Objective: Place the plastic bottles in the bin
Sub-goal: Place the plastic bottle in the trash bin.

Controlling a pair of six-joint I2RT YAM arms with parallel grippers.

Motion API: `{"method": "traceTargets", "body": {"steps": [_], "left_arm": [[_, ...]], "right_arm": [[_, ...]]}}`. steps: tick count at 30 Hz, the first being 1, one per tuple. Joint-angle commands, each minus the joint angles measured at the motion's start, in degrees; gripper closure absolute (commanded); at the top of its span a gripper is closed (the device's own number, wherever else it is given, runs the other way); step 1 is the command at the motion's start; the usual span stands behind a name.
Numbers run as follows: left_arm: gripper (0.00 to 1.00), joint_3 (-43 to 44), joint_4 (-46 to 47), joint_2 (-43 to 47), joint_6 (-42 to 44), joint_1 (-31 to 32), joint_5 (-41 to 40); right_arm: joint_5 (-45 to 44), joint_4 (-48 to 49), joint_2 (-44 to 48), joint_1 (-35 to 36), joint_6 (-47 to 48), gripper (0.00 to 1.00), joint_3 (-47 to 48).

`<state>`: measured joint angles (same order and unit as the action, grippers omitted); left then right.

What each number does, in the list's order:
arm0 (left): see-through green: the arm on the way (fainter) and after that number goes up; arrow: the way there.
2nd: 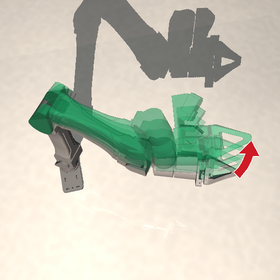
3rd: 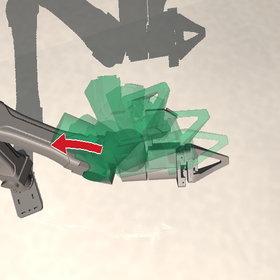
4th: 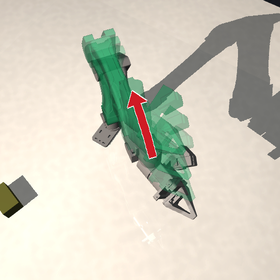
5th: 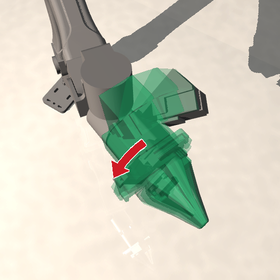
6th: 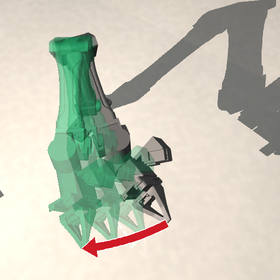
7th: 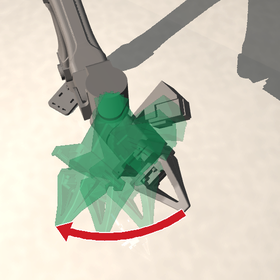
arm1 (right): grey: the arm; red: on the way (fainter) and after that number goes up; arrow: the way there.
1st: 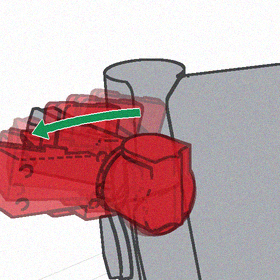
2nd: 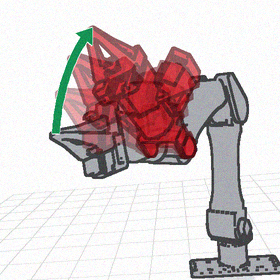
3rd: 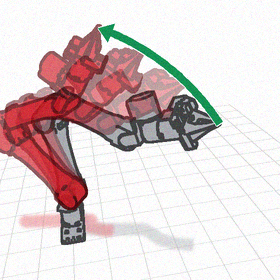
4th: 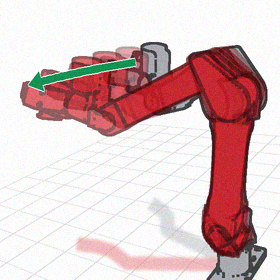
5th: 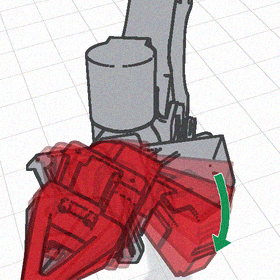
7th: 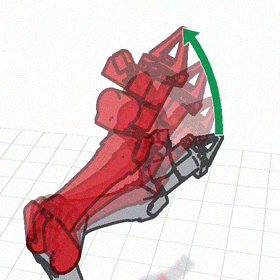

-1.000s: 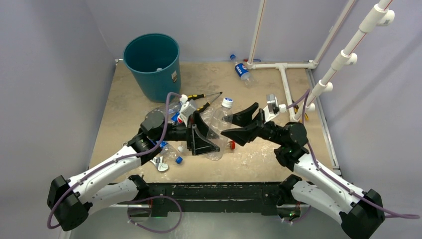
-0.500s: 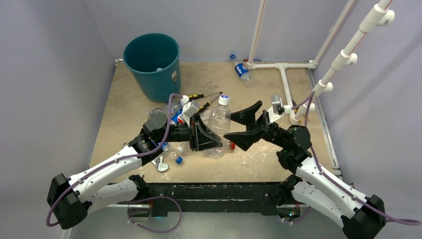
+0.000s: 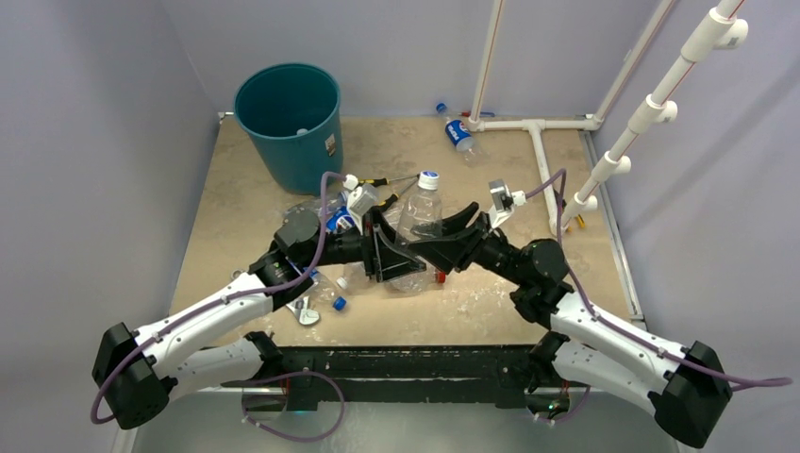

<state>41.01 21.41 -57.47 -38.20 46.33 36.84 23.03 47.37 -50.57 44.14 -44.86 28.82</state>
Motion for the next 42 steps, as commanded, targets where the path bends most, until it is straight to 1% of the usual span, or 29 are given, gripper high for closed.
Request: {"method": "traceTargets", "body": {"steps": [1,2,4,5,6,9,12,14,16,18,22,27,32,36,42], "left_arm": [[0.41,3.09,-2.1,1.75,2.52,0.35,-2.08],[0.31,3.37,-3.93,2.72,3.65,0.33,-3.24],[0.16,3.63,-7.64,4.73,5.43,0.28,-5.58],[0.1,3.68,-9.05,5.92,6.17,0.29,-7.16],[0.06,3.92,-10.75,7.24,6.76,0.26,-8.78],[0.01,6.28,-16.16,11.05,11.25,0.26,-14.59],[0.01,10.85,-19.1,13.35,15.64,0.26,-19.93],[0.01,14.61,-19.21,12.79,17.6,0.26,-21.51],[0.01,18.91,-19.48,10.3,19.09,0.3,-20.69],[0.01,23.83,-20.09,5.81,19.5,0.26,-18.91],[0.01,30.51,-23.66,-2.38,18.01,0.27,-16.49],[0.04,32.16,-22.41,-8.26,14.38,0.26,-10.08],[0.09,31.98,-22.29,-10.41,12.23,0.26,-9.33],[0.18,31.33,-18.77,-10.76,10.34,0.26,-7.88],[0.41,31.12,-18.51,-10.94,10.03,0.26,-7.05]], "right_arm": [[-5.77,4.14,3.12,0.24,0.64,0.55,-0.21],[-6.04,3.49,3.98,0.24,1.38,0.57,-0.45],[-6.32,0.94,5.88,0.24,3.53,0.59,-0.47],[-6.35,-0.84,7.05,0.2,4.73,0.59,-0.37],[-6.33,-3.06,8.16,0.24,6.37,0.59,-0.18],[-5.88,-12.76,11.32,0.23,11.95,0.59,1.35],[-5.79,-20.3,12.92,0.24,16.77,0.6,2.64],[-5.8,-23.1,13.74,0.24,18.89,0.6,2.9],[-5.61,-24.76,14.13,0.38,20.22,0.61,2.97],[-5.81,-25.74,14.43,0.69,21.33,0.61,2.87],[-6.59,-26.98,14.79,1.66,23.28,0.62,3.01],[-7.25,-27.27,14.87,2.41,24.02,0.62,3.15],[-7.56,-26.41,14.3,2.83,24.16,0.63,2.98],[-7.62,-25.9,13.73,3.01,24.21,0.63,2.89],[-7.86,-25.33,13.43,3.22,24.12,0.63,2.41]]}}
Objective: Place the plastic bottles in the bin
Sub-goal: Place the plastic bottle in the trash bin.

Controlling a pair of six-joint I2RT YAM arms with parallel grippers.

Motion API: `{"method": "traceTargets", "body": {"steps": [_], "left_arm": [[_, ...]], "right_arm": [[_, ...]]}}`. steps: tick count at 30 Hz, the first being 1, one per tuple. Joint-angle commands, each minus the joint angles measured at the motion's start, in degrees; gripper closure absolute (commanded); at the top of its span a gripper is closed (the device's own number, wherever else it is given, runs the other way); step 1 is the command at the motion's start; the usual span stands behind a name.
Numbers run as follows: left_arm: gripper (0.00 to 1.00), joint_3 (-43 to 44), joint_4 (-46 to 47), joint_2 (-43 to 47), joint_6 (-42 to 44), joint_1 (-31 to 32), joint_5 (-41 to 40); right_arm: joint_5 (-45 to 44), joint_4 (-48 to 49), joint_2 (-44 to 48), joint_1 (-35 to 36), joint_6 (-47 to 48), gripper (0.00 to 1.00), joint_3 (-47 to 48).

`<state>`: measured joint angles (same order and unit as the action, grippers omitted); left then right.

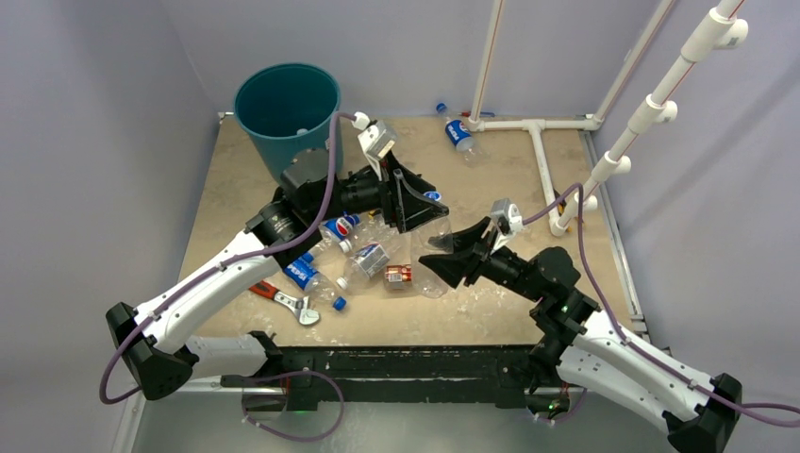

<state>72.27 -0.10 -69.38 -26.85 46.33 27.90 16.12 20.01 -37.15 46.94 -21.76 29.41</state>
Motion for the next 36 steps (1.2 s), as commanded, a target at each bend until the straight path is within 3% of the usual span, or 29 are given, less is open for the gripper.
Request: {"method": "traceTargets", "body": {"steps": [1,6,10,14,18,19,22,24,27,31,36], "left_arm": [[0.43,-0.26,3.0,0.84,-1.38,0.28,2.15],[0.33,-1.69,3.69,0.41,-2.65,0.27,2.6],[0.4,-2.36,3.57,-0.11,-2.85,0.34,2.85],[0.6,-2.41,3.53,-0.45,-2.7,0.34,3.2],[0.89,-2.46,3.69,-0.24,-2.52,0.34,2.92],[1.0,-2.44,3.58,-0.16,-2.4,0.34,2.61],[1.0,-2.31,2.29,0.75,-1.01,0.36,-0.49],[1.0,-2.11,1.08,2.17,0.52,0.35,-5.06],[1.0,-0.44,-2.73,4.92,4.72,0.31,-14.01],[1.0,1.27,-4.29,9.33,13.65,0.28,-33.08],[1.0,2.99,4.27,10.93,25.86,0.27,-51.19]], "right_arm": [[-1.06,1.99,0.03,0.44,1.02,0.63,1.73],[-1.69,2.01,-0.11,0.44,0.93,0.63,1.93],[-1.79,2.0,-0.52,0.54,1.0,0.63,2.07],[-1.87,2.28,-0.79,0.52,1.02,0.63,1.99],[-2.19,1.82,-1.15,0.52,0.72,0.63,1.89],[-2.23,1.41,-1.38,0.52,0.53,0.6,1.96],[-2.05,0.29,-1.47,0.52,-0.61,0.19,2.06],[-2.21,-0.15,0.06,0.52,-1.75,0.02,1.81],[-4.36,-2.18,3.53,0.52,-3.02,0.01,1.68],[-9.16,-7.53,8.81,0.52,-3.71,0.01,0.78],[-15.04,-11.83,13.35,0.52,-4.28,0.01,-2.83]]}}
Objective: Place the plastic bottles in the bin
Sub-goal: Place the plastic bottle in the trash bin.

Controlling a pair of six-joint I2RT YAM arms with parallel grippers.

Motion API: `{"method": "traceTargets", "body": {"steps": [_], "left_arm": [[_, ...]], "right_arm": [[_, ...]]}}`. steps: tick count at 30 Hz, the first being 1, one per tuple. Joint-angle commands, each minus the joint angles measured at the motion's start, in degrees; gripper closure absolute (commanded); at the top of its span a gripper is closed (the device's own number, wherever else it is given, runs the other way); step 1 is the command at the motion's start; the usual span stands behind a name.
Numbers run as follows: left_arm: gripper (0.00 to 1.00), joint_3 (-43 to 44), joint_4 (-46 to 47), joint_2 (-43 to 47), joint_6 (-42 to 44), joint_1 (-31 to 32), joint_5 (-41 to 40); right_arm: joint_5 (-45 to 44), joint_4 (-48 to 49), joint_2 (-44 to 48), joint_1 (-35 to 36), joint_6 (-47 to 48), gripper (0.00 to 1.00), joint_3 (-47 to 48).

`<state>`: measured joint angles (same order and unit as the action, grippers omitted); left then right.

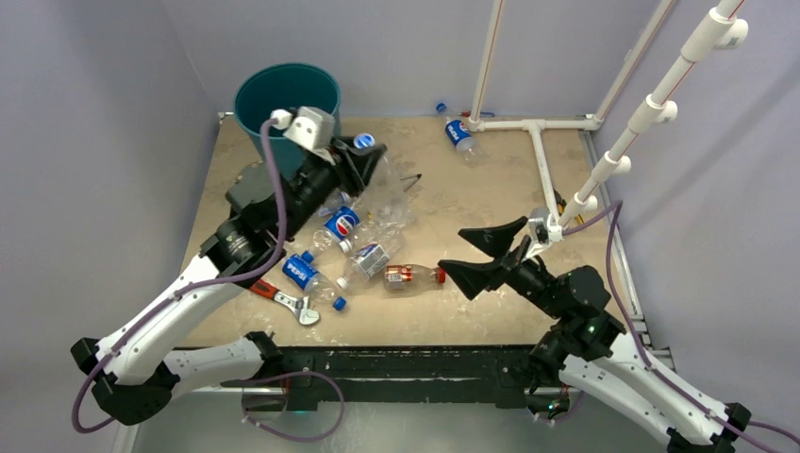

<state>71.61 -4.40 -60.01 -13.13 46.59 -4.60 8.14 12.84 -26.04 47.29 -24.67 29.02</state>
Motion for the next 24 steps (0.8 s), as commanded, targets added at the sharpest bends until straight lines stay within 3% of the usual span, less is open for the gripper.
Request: {"method": "traceTargets", "body": {"steps": [1,6,10,16,19,24], "left_arm": [[1.0,3.67,11.19,1.02,15.57,0.06,-21.91],[1.0,11.72,17.06,-7.38,26.64,-2.98,-33.59],[1.0,21.67,14.39,-14.97,21.21,-14.25,-32.62],[1.0,26.1,20.43,-24.14,19.54,-21.41,-35.22],[1.0,27.91,17.77,-28.03,15.15,-25.35,-31.71],[1.0,24.58,22.56,-31.27,13.62,-27.76,-28.16]], "right_arm": [[-8.75,-5.08,3.05,0.17,-1.91,0.01,-3.66],[-11.0,-4.1,5.49,0.17,-5.11,0.01,-9.05],[-13.15,-5.65,3.69,0.17,-8.55,0.02,-11.45],[-11.78,-5.32,3.8,0.17,-11.21,0.04,-15.59],[-11.93,-5.91,4.05,0.17,-11.13,0.04,-16.26],[-11.96,-6.15,4.24,0.17,-10.84,0.04,-16.74]]}}
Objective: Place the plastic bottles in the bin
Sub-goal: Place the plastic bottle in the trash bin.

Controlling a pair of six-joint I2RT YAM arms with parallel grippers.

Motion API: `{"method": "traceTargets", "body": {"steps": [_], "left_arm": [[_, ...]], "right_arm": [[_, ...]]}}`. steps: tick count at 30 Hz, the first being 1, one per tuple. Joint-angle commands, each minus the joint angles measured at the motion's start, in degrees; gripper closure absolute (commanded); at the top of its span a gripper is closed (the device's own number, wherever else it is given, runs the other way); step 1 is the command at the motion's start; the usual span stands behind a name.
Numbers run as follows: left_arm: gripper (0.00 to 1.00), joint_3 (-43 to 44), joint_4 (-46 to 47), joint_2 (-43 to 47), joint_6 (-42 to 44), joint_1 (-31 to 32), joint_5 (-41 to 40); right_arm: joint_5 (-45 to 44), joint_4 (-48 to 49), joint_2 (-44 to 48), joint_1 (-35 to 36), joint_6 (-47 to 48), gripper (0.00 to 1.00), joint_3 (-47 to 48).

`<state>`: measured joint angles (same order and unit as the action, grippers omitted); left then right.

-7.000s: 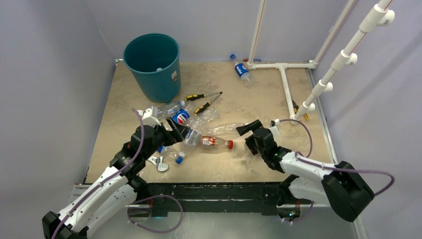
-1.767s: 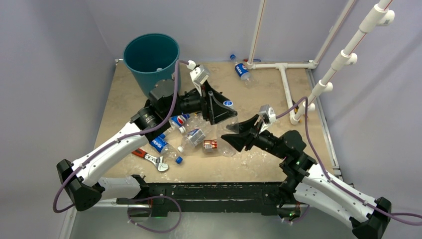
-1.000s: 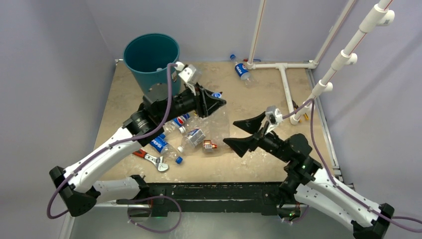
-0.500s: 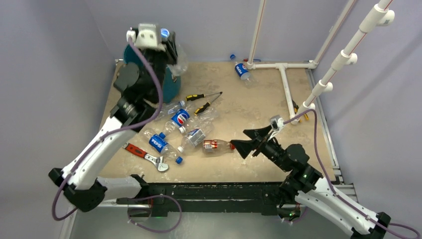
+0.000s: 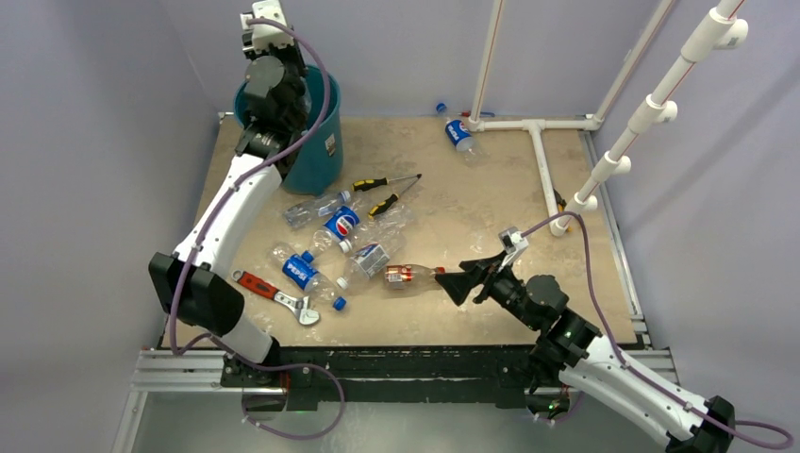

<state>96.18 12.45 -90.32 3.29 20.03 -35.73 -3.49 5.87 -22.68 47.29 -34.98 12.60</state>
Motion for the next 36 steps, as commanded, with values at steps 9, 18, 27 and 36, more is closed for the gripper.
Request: {"method": "traceTargets", "body": {"steps": [9,18,27,36], "left_arm": [[1.0,-3.61,7.42,-5.03,-7.89,-2.28,9.56],[0.41,-5.96,3.65,-5.81,-8.82,-2.71,8.69],[0.12,-1.99,1.2,0.41,-11.38,-2.72,10.79],[0.14,-12.28,-8.31,18.24,-28.59,-2.63,22.99]], "right_arm": [[-1.33,1.21,0.55,0.22,-0.09,0.04,-0.43],[-2.02,0.43,0.22,0.17,-0.09,0.04,0.27],[-3.28,-0.7,0.36,0.17,-0.72,0.03,1.29],[-8.62,0.06,-3.44,0.22,-4.64,0.01,4.78]]}}
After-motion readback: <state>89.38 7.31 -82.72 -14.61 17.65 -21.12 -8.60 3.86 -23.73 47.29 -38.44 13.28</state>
